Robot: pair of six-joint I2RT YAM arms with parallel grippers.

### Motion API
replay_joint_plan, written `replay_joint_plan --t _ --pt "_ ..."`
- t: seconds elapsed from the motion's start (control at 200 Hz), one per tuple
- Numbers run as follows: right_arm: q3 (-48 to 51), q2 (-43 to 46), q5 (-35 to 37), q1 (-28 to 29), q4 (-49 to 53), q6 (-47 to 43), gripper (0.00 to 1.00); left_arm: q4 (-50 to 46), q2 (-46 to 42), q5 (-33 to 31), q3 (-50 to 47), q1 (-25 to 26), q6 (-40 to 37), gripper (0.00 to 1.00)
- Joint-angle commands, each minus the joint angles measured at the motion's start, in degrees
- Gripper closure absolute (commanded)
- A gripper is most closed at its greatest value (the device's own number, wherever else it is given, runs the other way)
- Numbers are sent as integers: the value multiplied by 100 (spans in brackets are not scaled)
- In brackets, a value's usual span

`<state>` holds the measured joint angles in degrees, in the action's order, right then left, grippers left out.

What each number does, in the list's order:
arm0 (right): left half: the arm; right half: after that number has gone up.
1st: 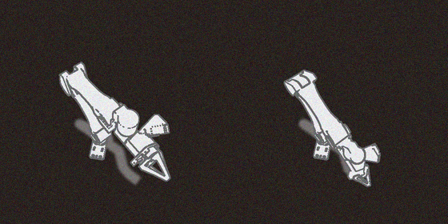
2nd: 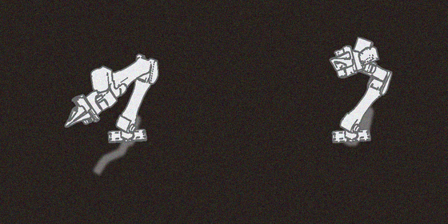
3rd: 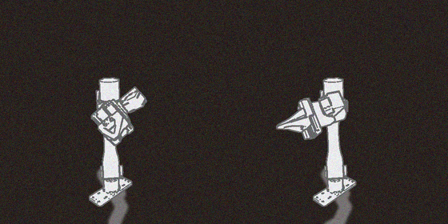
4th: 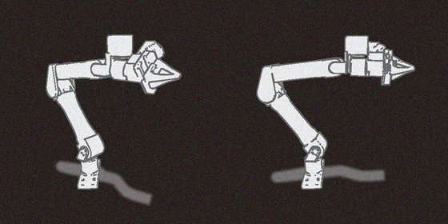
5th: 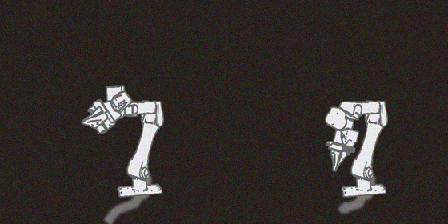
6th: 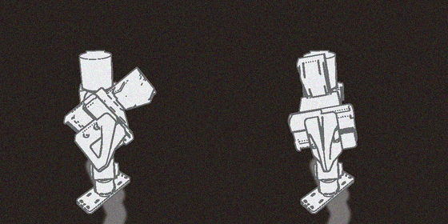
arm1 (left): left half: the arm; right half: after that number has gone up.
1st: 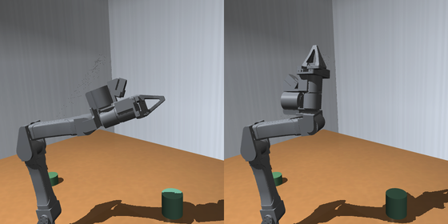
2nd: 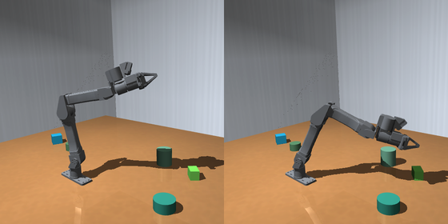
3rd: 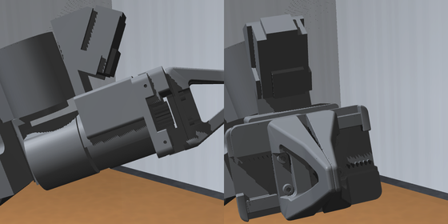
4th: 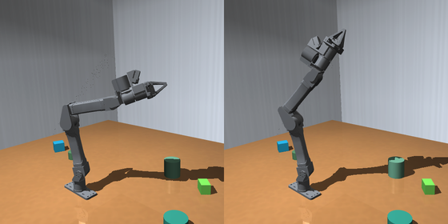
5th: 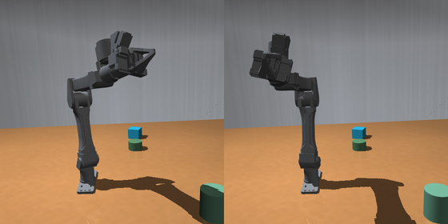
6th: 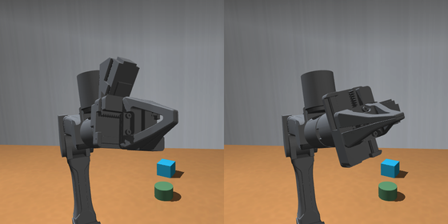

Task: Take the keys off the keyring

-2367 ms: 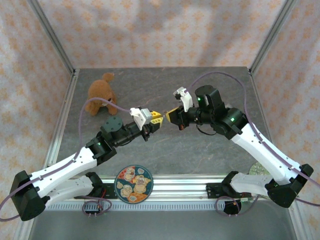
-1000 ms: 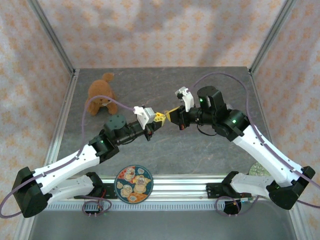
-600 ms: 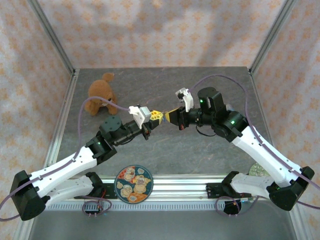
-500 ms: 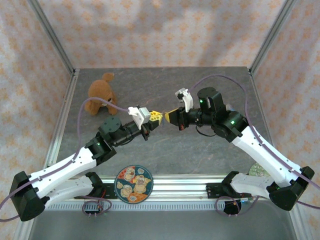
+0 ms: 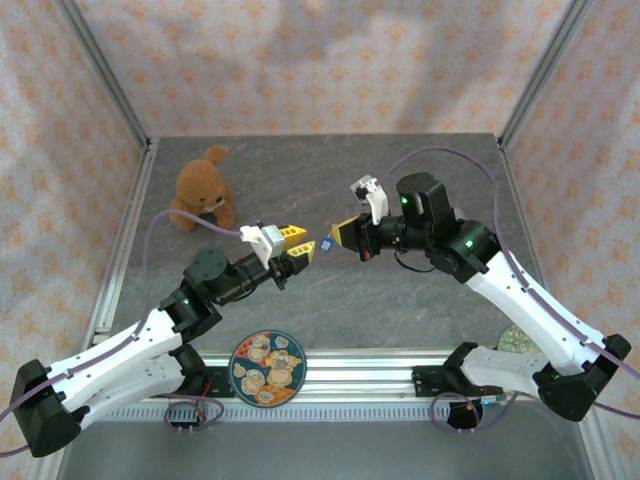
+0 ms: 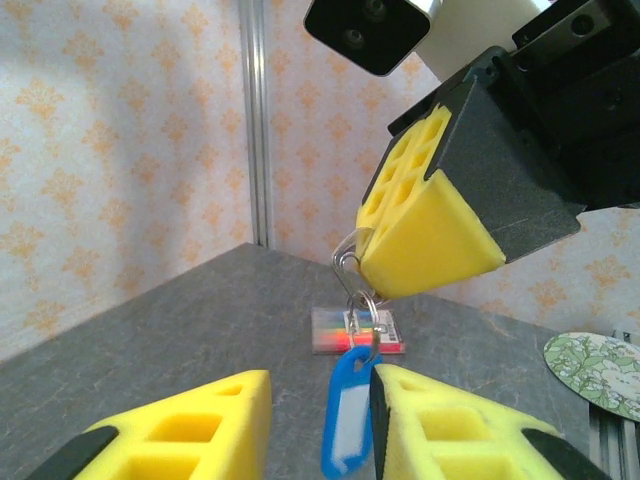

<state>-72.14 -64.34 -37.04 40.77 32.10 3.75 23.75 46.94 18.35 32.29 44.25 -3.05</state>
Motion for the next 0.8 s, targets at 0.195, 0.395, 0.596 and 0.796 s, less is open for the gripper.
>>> replay_joint_plan --t 0.195,0.395,0.596,0.796 --pt "-222 46 3 -16 51 -148 100 210 64 110 8 9 122 57" --pt "-221 16 -56 -8 77 -168 100 247 375 400 313 14 136 56" --pt "-200 -1 -67 -8 95 -193 100 305 673 553 545 21 66 55" --pt "-198 6 -71 0 110 -205 100 303 824 548 679 35 29 56"
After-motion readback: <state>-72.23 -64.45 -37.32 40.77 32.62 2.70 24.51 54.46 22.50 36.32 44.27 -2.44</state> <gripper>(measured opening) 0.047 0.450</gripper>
